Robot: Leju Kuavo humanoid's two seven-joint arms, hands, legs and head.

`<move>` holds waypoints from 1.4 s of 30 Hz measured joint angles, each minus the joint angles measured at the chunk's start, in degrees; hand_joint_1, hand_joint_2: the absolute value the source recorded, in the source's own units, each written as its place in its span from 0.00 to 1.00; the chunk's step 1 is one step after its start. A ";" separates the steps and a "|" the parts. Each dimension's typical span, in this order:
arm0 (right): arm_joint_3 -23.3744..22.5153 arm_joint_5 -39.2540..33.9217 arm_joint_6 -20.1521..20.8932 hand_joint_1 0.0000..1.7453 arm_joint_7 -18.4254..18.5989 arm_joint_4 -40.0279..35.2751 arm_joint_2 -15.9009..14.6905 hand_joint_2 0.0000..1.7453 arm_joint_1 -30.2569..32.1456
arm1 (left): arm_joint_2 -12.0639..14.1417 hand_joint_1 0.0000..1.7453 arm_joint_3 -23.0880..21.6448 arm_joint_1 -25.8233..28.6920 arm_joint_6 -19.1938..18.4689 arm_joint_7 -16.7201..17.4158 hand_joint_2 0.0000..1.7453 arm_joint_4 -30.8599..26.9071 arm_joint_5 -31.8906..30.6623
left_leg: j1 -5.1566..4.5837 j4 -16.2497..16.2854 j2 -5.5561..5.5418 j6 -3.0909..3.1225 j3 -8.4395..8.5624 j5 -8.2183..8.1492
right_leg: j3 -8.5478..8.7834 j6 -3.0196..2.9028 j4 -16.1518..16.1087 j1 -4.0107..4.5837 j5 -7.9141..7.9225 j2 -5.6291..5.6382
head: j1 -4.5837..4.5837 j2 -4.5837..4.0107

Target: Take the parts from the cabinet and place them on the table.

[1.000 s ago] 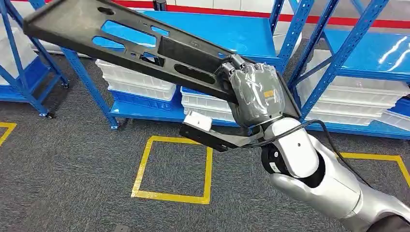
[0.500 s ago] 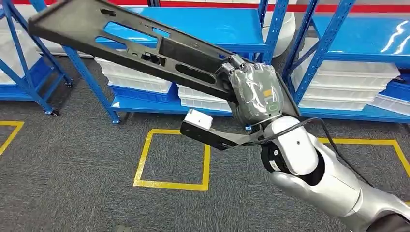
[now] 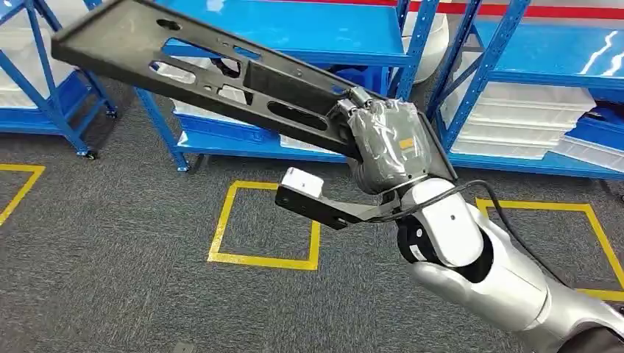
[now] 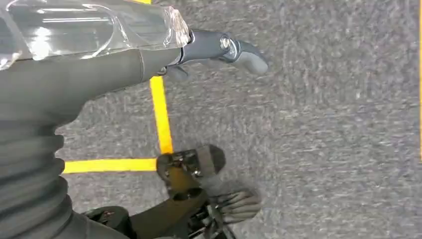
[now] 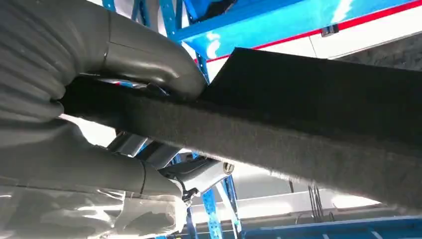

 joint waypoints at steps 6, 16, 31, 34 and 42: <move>0.02 -0.04 -0.02 1.00 0.04 0.15 0.00 1.00 0.06 | 0.00 0.00 0.00 0.02 -0.50 -0.61 1.00 0.00 -0.02 | -0.02 0.20 -0.03 -0.93 -3.71 3.09 | 13.46 -0.52 -10.94 -0.45 5.14 0.06 | 0.04 0.00; 0.13 -0.35 0.07 1.00 0.06 0.29 0.17 1.00 -0.04 | 0.17 0.00 -0.04 0.23 -0.70 -0.85 1.00 0.00 0.02 | 0.58 20.12 -0.07 -3.37 -12.53 -6.54 | 13.66 -3.14 -17.97 0.51 5.76 -0.13 | -0.24 0.00; 0.20 -0.68 0.57 1.00 0.06 0.48 0.24 1.00 -0.06 | 0.20 0.00 -0.02 0.17 -0.70 -0.81 1.00 0.00 -0.30 | 0.83 -0.40 -0.36 -1.04 -0.96 1.20 | 3.10 0.04 2.31 0.02 -2.82 0.00 | -0.15 0.00; 0.39 -0.70 0.59 1.00 0.06 0.66 0.37 1.00 -0.09 | 0.20 0.00 -0.04 0.22 -0.74 -0.79 1.00 0.00 -0.31 | 1.00 -0.28 -1.25 -1.38 -1.21 1.52 | 6.16 0.25 -2.97 -0.63 1.35 0.03 | -0.15 0.00; 0.42 -0.63 0.44 1.00 0.04 0.90 0.53 1.00 -0.70 | 0.20 0.00 -0.04 0.19 -0.63 -0.79 1.00 0.00 -0.17 | 1.99 0.41 -2.38 -3.91 -3.39 2.16 | 12.99 -1.84 -18.60 -0.41 7.26 1.47 | -0.28 0.00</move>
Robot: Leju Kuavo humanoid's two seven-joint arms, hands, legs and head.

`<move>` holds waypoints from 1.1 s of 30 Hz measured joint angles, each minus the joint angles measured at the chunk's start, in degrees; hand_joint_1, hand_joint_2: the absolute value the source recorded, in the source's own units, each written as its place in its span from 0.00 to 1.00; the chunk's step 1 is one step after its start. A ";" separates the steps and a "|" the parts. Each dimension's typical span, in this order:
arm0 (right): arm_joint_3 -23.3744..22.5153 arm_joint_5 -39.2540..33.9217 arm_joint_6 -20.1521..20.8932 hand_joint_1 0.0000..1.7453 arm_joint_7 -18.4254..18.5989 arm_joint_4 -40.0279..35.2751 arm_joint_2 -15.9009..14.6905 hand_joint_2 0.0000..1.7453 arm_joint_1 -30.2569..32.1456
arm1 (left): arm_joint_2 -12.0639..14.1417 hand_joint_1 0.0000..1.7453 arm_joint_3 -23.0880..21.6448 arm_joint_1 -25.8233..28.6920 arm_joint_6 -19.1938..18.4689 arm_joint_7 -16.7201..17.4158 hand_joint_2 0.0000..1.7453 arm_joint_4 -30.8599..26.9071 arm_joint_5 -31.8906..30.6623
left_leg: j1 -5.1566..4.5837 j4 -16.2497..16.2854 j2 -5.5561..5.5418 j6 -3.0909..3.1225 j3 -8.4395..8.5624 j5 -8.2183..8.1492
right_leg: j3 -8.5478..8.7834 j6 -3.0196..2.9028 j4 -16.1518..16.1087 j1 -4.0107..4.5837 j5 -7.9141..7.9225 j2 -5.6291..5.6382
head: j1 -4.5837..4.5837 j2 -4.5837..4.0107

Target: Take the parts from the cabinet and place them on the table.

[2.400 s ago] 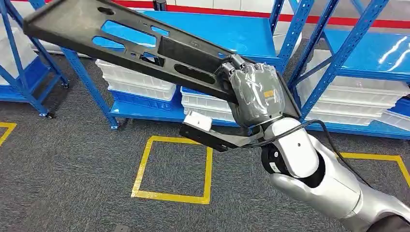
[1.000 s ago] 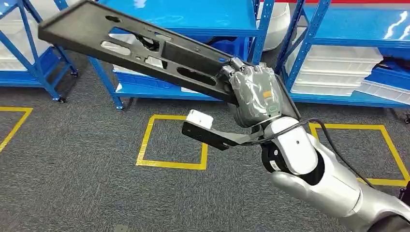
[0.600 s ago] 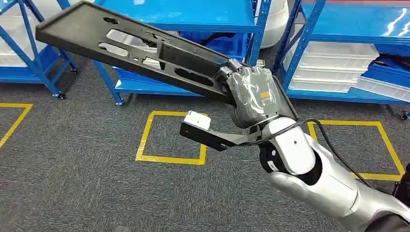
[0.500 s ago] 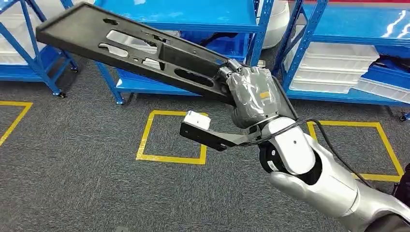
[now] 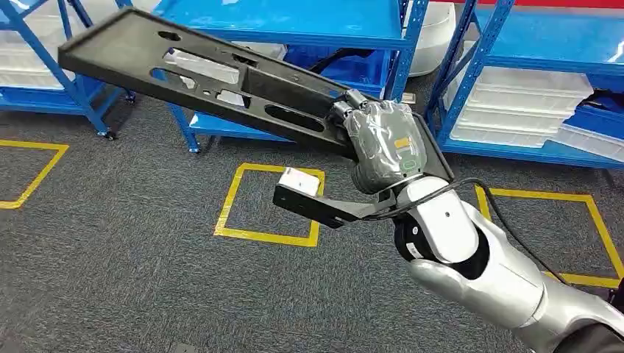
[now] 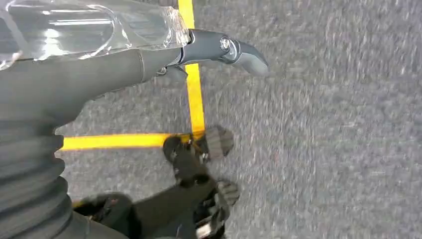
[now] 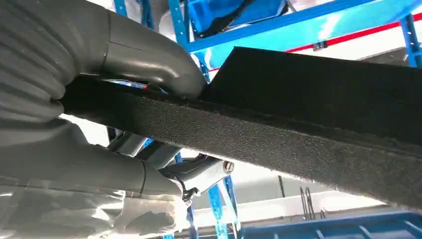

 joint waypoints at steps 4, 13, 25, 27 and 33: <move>0.20 0.13 -0.04 1.00 -0.02 0.13 0.24 1.00 -0.14 | -0.04 0.00 -0.02 -0.25 0.15 -0.02 1.00 0.00 0.07 | -0.21 17.49 1.23 -0.62 -7.77 -8.62 | -0.72 -0.45 0.01 -0.05 0.40 -1.97 | -0.61 0.00; 0.61 0.22 -0.09 1.00 -0.04 0.55 0.46 1.00 -0.81 | -0.26 0.00 0.00 -0.31 0.20 0.04 1.00 0.00 -0.13 | 0.04 2.32 2.93 0.21 0.27 -2.22 | -2.24 2.24 2.45 -0.17 -0.17 -5.21 | -0.31 0.00; 0.63 0.33 -0.13 1.00 -0.13 0.96 0.37 1.00 -0.99 | -0.83 0.00 -0.02 -0.40 0.17 0.09 1.00 -0.02 -0.35 | -1.48 2.06 -2.40 2.50 -0.62 -0.63 | -1.83 -2.22 3.74 1.63 -1.81 2.21 | -0.26 0.00; 0.63 0.46 -0.11 1.00 -0.13 0.96 0.39 1.00 -1.26 | -0.66 0.00 0.04 -0.36 0.20 0.13 1.00 0.00 -0.50 | -1.31 1.94 -3.26 2.11 -1.05 -0.32 | -1.61 -2.14 3.19 2.11 -1.40 1.10 | -0.17 0.00; 0.61 0.59 -0.09 1.00 -0.13 0.90 0.55 1.00 -1.01 | -0.76 0.00 -0.02 -0.11 0.15 0.17 1.00 0.00 -0.79 | -1.44 11.60 0.90 0.64 -5.98 -6.21 | -1.11 -1.41 0.75 0.96 0.05 -2.32 | -0.50 -0.02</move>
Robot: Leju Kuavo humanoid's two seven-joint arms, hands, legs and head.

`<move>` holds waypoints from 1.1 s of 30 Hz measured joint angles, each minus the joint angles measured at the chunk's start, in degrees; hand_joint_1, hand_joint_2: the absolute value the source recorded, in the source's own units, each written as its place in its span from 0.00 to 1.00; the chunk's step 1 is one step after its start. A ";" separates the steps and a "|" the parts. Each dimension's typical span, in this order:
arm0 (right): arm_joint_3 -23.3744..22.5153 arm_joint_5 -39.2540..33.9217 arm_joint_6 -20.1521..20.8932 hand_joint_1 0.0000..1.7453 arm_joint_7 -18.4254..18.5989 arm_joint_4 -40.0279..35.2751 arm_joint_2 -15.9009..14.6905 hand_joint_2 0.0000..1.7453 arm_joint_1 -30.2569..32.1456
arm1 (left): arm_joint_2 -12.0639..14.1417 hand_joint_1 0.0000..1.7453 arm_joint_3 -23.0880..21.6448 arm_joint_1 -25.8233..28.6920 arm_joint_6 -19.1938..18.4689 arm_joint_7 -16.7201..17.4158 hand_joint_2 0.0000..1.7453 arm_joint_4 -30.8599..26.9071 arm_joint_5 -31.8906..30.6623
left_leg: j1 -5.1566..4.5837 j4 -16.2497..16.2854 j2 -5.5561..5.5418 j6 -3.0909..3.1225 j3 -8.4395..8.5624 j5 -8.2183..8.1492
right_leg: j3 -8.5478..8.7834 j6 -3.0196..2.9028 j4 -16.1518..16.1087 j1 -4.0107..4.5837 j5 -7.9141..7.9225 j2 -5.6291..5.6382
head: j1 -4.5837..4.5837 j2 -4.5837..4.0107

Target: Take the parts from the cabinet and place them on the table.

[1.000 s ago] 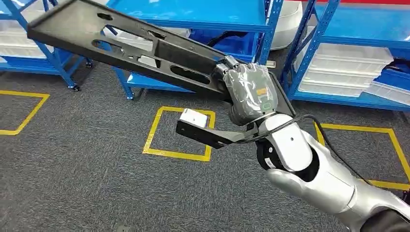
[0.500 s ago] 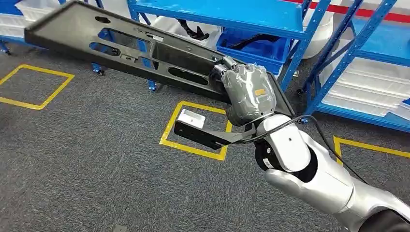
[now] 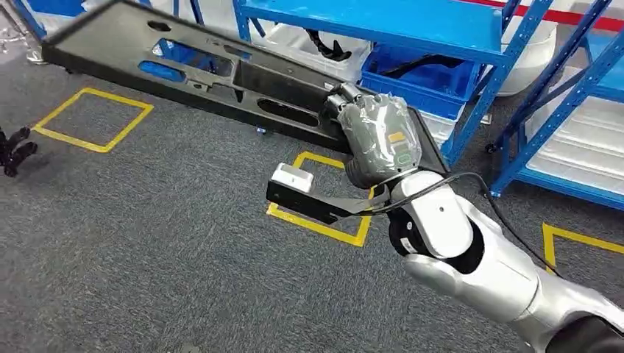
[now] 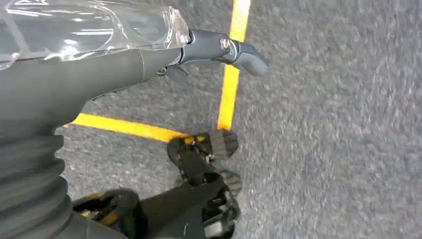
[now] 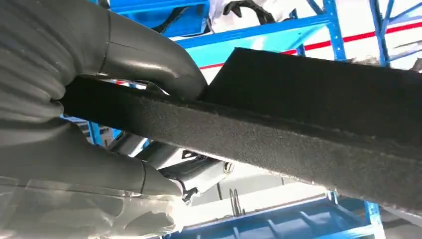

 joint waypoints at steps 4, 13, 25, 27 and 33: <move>0.11 -0.04 -0.11 1.00 0.00 0.00 0.00 1.00 1.44 | 0.50 0.00 0.00 0.30 0.00 0.20 1.00 0.00 -0.57 | 0.87 5.77 0.78 -1.63 -2.18 -0.68 | -0.17 0.42 0.16 -0.39 -0.10 -2.40 | -0.04 0.02; -0.11 0.11 -1.33 1.00 -0.13 -0.39 -0.24 1.00 2.34 | 1.31 0.00 -0.35 -0.06 0.61 0.50 1.00 0.00 -1.88 | 0.98 -9.99 2.02 0.75 5.45 5.57 | -0.95 3.30 3.02 -0.77 -2.60 -3.32 | 0.44 0.02; 0.72 -0.46 -4.83 1.00 -3.45 0.53 1.97 1.00 -0.14 | 2.51 0.00 0.00 -1.32 2.38 -1.73 1.00 0.00 0.18 | 1.16 -9.91 -5.78 -0.31 3.73 7.04 | -0.81 2.13 2.89 -0.68 -2.11 5.00 | 0.50 0.02; 0.94 -0.55 -4.94 1.00 -3.54 0.66 2.36 1.00 -0.37 | 2.67 0.00 0.02 -0.70 2.38 -1.88 1.00 0.00 -0.02 | 1.37 -10.26 -7.22 -1.07 3.41 7.47 | -0.81 1.82 2.58 -0.83 -1.86 3.65 | 0.50 0.02; 1.18 -1.03 -5.94 1.00 -4.13 1.01 2.73 1.00 -0.62 | 2.80 0.00 0.11 -0.65 4.79 -2.78 1.00 0.00 -0.52 | 0.88 9.52 0.51 -1.73 -5.23 -1.85 | -1.08 1.06 2.19 -0.70 -1.37 -0.81 | -0.05 0.02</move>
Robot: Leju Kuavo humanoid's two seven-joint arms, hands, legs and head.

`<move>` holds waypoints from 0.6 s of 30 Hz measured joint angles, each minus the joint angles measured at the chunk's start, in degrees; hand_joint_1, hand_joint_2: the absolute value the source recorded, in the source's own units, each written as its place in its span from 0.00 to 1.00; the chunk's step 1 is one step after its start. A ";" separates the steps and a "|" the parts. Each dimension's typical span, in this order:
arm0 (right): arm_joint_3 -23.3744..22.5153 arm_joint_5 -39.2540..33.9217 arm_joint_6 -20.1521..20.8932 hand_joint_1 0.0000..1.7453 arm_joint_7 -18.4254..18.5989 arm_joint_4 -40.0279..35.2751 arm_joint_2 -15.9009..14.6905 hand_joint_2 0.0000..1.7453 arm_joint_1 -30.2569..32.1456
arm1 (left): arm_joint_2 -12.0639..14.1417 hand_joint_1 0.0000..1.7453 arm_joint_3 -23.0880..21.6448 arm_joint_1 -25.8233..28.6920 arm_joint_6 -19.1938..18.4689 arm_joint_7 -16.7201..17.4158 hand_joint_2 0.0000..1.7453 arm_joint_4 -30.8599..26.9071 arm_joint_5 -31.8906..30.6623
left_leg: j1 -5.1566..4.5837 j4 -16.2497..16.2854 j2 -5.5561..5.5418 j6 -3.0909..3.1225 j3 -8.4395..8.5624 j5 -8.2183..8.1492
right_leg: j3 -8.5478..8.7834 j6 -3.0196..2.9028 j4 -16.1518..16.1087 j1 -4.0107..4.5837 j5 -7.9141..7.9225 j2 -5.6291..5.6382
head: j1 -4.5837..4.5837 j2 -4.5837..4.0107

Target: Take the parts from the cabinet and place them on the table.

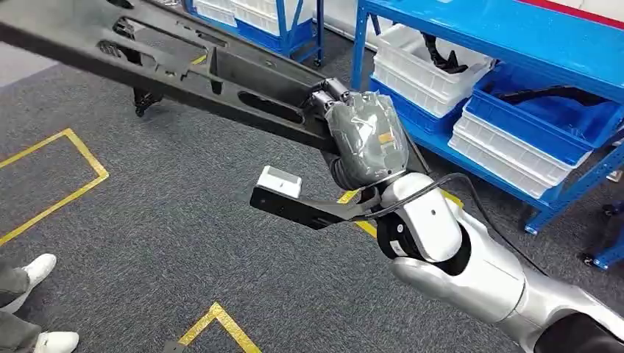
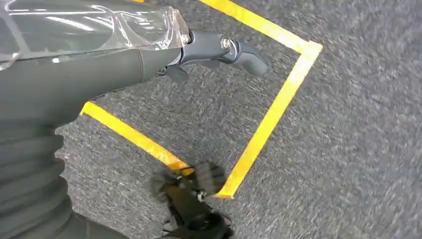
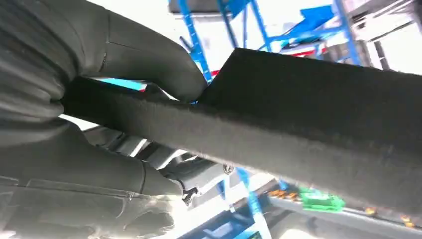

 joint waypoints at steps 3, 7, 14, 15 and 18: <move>0.35 0.04 0.07 1.00 -0.11 0.02 0.00 1.00 -0.02 | 0.17 0.00 0.24 0.20 1.46 -0.98 1.00 0.00 -0.24 | -0.01 -10.33 1.02 -0.10 6.12 4.83 | 0.04 0.08 0.07 -0.01 -0.04 -1.73 | 0.00 0.00; 0.52 0.05 0.42 1.00 -0.48 -0.37 -0.09 1.00 -0.10 | 0.28 0.00 0.44 0.13 3.08 -3.10 1.00 0.00 -0.35 | -0.56 -19.06 3.49 1.34 10.49 6.98 | -0.22 0.85 0.51 1.00 -0.35 -3.22 | 0.30 0.00; 0.74 0.04 0.59 1.00 -1.09 -1.68 -0.94 1.00 0.43 | 0.33 0.00 1.03 0.13 1.29 -4.79 1.00 0.00 0.37 | -0.14 -19.29 -0.03 2.99 10.26 7.56 | -7.29 2.28 17.16 0.14 -9.22 1.23 | 0.72 0.00; 0.76 0.04 0.59 1.00 -1.11 -1.73 -1.01 1.00 0.67 | 0.33 0.00 1.12 0.14 1.20 -4.79 1.00 0.00 0.37 | -0.16 -19.28 -0.66 3.00 10.26 7.57 | -8.76 2.26 20.05 0.09 -9.71 1.23 | 0.72 0.00; 0.83 0.02 0.63 1.00 -1.40 -2.30 -1.33 1.00 0.80 | 0.33 0.00 1.25 0.14 0.83 -4.74 1.00 0.00 0.28 | -0.14 -19.25 -2.86 2.97 10.47 7.58 | -5.23 1.84 11.53 0.04 -3.58 1.64 | 0.74 0.00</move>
